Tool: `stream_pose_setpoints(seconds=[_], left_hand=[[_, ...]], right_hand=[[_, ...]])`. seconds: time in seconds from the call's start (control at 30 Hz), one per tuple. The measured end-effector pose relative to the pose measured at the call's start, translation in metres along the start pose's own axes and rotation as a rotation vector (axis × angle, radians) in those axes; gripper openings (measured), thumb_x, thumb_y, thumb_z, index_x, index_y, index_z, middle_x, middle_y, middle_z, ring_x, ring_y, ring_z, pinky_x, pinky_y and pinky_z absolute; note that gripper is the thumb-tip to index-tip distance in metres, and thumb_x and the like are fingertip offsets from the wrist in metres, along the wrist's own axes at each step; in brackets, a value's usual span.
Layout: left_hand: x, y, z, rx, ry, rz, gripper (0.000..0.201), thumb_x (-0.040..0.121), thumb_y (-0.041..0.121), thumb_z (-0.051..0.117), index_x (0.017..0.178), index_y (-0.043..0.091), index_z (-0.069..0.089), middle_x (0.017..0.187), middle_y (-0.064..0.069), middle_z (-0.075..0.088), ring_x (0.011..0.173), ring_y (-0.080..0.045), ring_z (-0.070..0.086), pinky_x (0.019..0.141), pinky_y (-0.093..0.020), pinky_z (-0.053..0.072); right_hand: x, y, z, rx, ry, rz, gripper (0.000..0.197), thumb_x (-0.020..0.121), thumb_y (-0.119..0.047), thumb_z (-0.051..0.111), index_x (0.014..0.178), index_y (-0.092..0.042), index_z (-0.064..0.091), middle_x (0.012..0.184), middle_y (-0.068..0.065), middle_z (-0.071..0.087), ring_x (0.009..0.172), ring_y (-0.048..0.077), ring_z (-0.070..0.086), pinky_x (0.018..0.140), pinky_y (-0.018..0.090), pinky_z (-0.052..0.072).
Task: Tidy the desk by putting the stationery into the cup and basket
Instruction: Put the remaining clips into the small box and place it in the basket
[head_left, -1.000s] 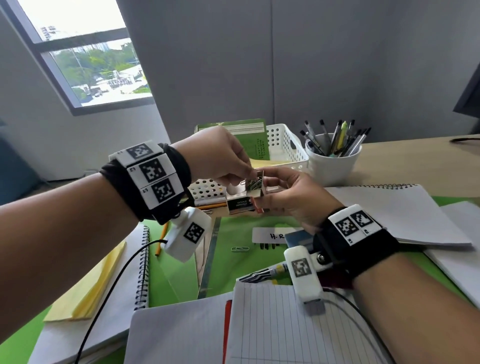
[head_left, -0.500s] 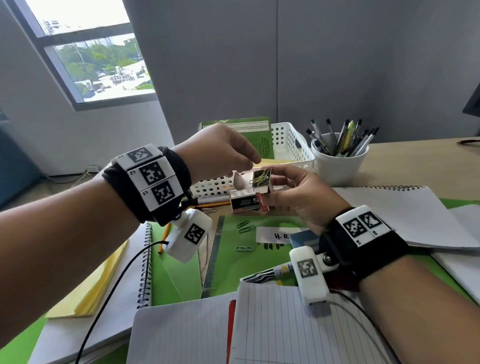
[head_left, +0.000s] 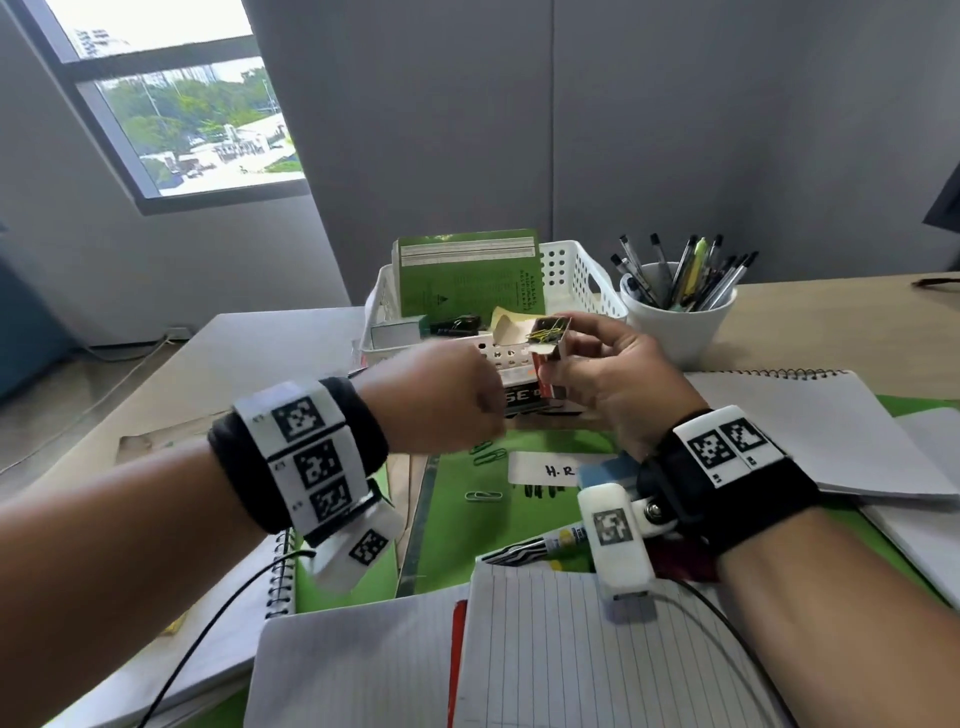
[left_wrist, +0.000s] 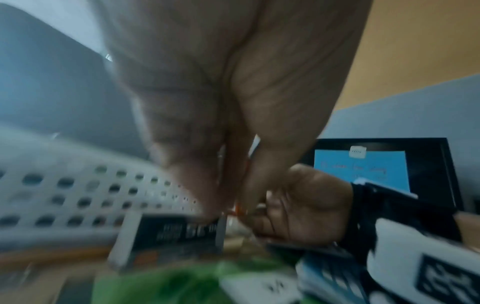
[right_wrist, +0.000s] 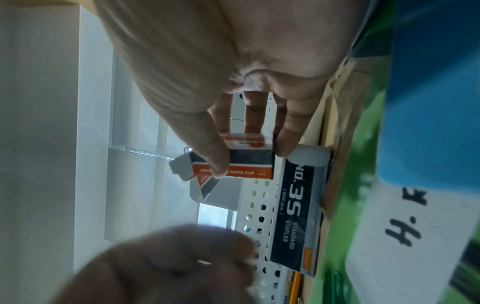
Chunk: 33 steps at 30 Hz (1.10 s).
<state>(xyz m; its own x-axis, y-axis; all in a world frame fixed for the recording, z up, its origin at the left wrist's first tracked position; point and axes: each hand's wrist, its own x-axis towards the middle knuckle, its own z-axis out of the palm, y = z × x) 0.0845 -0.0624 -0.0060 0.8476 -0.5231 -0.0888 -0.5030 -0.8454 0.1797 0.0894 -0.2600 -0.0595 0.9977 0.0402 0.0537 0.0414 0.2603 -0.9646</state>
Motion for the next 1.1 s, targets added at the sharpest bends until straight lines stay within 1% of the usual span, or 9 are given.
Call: stream_pose_setpoints(seconds=[0.07, 0.1, 0.2, 0.33, 0.57, 0.8, 0.97, 1.03, 1.1], left_hand=[[0.001, -0.003, 0.018, 0.188, -0.261, -0.005, 0.041, 0.096, 0.053, 0.059, 0.125, 0.026, 0.067, 0.122, 0.003, 0.066, 0.111, -0.018, 0.064, 0.099, -0.037, 0.055], [0.000, -0.003, 0.023, 0.207, -0.317, -0.012, 0.052, 0.096, 0.057, 0.056, 0.136, 0.024, 0.060, 0.132, -0.002, 0.060, 0.118, -0.023, 0.060, 0.104, -0.040, 0.051], [-0.007, -0.002, 0.027, 0.287, -0.320, 0.072, 0.055, 0.100, 0.050, 0.053, 0.151, 0.030, 0.046, 0.140, -0.002, 0.050, 0.126, -0.022, 0.051, 0.107, -0.040, 0.048], [-0.014, -0.001, 0.032, 0.386, -0.257, 0.160, 0.037, 0.104, 0.026, 0.051, 0.139, 0.027, 0.061, 0.130, 0.002, 0.061, 0.120, -0.019, 0.058, 0.102, -0.034, 0.051], [-0.014, 0.009, 0.037, 0.371, -0.243, 0.064, 0.015, 0.098, 0.022, 0.059, 0.110, 0.019, 0.069, 0.099, 0.002, 0.069, 0.090, -0.020, 0.065, 0.075, -0.029, 0.058], [-0.008, -0.013, 0.016, -0.069, -0.272, -0.073, 0.003, 0.087, 0.023, 0.073, 0.090, 0.023, 0.072, 0.086, 0.006, 0.071, 0.074, -0.011, 0.066, 0.075, -0.031, 0.062], [-0.002, -0.020, -0.037, -0.759, 0.016, -0.125, 0.013, 0.090, 0.005, 0.070, 0.101, 0.011, 0.073, 0.078, -0.005, 0.068, 0.065, -0.016, 0.063, 0.068, -0.030, 0.061], [0.000, -0.011, -0.052, -0.885, 0.059, -0.117, 0.011, 0.092, 0.003, 0.068, 0.101, 0.005, 0.074, 0.083, -0.011, 0.067, 0.066, -0.015, 0.061, 0.065, -0.025, 0.059], [0.003, -0.001, -0.055, -0.920, 0.124, -0.107, 0.009, 0.093, 0.001, 0.067, 0.098, 0.001, 0.074, 0.087, -0.017, 0.068, 0.065, -0.015, 0.062, 0.061, -0.022, 0.059]], right_hand=[[0.001, 0.001, -0.001, 0.018, 0.005, -0.005, 0.044, 0.078, 0.015, 0.072, 0.111, -0.014, 0.071, 0.095, 0.004, 0.078, 0.091, 0.028, 0.075, 0.076, 0.045, 0.064], [0.002, 0.001, 0.000, 0.021, -0.001, -0.004, 0.044, 0.077, 0.015, 0.072, 0.110, -0.014, 0.071, 0.097, 0.006, 0.078, 0.092, 0.030, 0.075, 0.077, 0.045, 0.063], [0.002, 0.002, 0.000, 0.015, -0.003, -0.001, 0.044, 0.076, 0.013, 0.073, 0.111, -0.013, 0.071, 0.099, 0.006, 0.078, 0.095, 0.030, 0.075, 0.081, 0.047, 0.062], [0.002, 0.002, -0.001, 0.002, 0.003, -0.004, 0.044, 0.077, 0.012, 0.073, 0.112, -0.014, 0.071, 0.097, 0.005, 0.078, 0.096, 0.028, 0.074, 0.087, 0.048, 0.060], [-0.001, 0.001, 0.001, 0.010, -0.002, -0.007, 0.044, 0.078, 0.015, 0.071, 0.111, -0.013, 0.070, 0.090, 0.001, 0.077, 0.094, 0.027, 0.072, 0.089, 0.049, 0.060], [-0.002, 0.000, 0.001, 0.008, -0.026, 0.026, 0.046, 0.076, 0.014, 0.073, 0.114, -0.011, 0.070, 0.101, 0.012, 0.076, 0.098, 0.033, 0.071, 0.084, 0.047, 0.061], [-0.004, 0.001, 0.003, 0.018, -0.095, 0.095, 0.049, 0.078, 0.016, 0.072, 0.122, -0.006, 0.066, 0.115, 0.022, 0.071, 0.101, 0.040, 0.072, 0.077, 0.052, 0.063], [-0.005, 0.001, 0.005, 0.018, -0.149, 0.099, 0.050, 0.077, 0.017, 0.072, 0.121, -0.006, 0.067, 0.110, 0.018, 0.073, 0.100, 0.040, 0.072, 0.081, 0.056, 0.061], [-0.007, 0.001, 0.006, 0.001, -0.175, 0.090, 0.050, 0.076, 0.019, 0.071, 0.119, -0.006, 0.067, 0.108, 0.015, 0.073, 0.094, 0.034, 0.074, 0.079, 0.048, 0.063]])
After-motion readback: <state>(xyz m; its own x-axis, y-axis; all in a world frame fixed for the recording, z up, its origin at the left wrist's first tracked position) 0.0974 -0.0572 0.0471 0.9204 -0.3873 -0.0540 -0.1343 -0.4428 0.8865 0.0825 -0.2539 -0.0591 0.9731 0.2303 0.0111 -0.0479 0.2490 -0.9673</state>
